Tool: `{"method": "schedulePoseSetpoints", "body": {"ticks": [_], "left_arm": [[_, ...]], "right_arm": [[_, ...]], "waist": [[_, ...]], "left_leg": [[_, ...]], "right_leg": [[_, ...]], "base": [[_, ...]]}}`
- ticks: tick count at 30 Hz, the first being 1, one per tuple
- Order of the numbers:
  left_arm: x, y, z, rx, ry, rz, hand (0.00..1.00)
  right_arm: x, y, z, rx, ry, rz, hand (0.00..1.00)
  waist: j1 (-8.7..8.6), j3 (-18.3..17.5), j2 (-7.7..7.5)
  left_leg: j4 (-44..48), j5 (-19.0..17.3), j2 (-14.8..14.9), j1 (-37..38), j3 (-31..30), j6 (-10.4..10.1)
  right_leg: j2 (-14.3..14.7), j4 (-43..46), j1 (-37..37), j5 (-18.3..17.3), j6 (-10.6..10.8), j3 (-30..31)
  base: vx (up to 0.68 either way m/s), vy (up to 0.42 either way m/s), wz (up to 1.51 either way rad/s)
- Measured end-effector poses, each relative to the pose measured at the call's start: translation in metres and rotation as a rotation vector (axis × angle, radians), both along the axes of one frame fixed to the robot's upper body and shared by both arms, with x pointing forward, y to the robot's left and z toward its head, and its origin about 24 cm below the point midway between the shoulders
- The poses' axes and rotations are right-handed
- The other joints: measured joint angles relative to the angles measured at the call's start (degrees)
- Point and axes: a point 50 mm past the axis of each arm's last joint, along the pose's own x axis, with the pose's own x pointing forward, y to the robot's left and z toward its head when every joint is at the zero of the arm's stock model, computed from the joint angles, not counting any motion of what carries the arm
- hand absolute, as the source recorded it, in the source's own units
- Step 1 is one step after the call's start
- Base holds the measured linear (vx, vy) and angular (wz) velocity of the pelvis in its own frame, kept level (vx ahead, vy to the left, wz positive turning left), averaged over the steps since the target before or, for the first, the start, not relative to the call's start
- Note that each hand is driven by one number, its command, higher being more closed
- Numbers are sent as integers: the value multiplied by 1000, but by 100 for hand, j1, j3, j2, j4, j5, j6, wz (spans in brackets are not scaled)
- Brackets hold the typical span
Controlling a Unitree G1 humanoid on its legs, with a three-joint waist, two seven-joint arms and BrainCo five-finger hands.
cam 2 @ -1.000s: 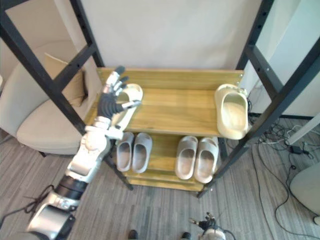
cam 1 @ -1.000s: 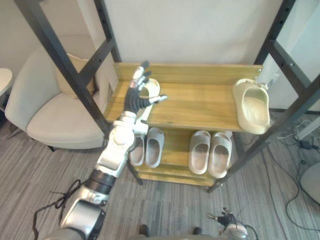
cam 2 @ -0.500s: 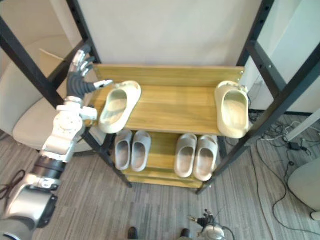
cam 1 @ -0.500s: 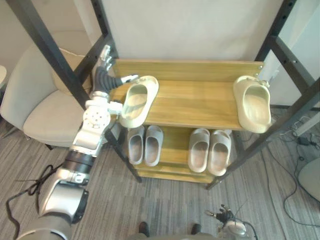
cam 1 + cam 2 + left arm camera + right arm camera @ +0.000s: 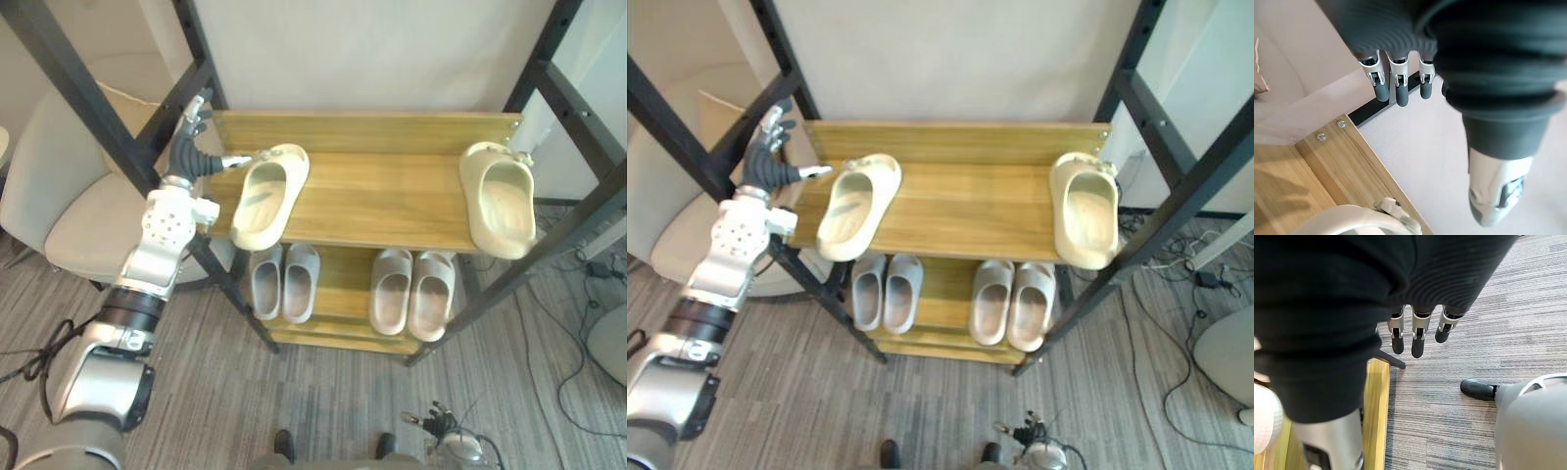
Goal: Organize the slippers on the shoe rack
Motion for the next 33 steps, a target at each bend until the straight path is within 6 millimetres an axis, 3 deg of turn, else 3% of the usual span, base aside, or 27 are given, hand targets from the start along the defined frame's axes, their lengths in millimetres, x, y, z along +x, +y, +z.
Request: {"method": "schedulePoseSetpoints", "body": {"ticks": [21, 33], "left_arm": [[15, -8, 7, 202, 31, 42, 0], [24, -13, 34, 213, -15, 61, 0]], "right_arm": [[7, 2, 4, 2, -45, -1, 0], [16, 12, 10, 23, -104, -3, 0]], "waist": [[126, 50, 74], [139, 160, -111]], "left_leg": [[-2, 60, 29, -361, 190, 22], [-4, 215, 43, -623, 402, 66]], "right_leg": [[-15, 208, -563, 37, 3, 232], [-23, 290, -962, 227, -44, 420]], "base": [[-10, -1, -4], [-46, 4, -7]]}}
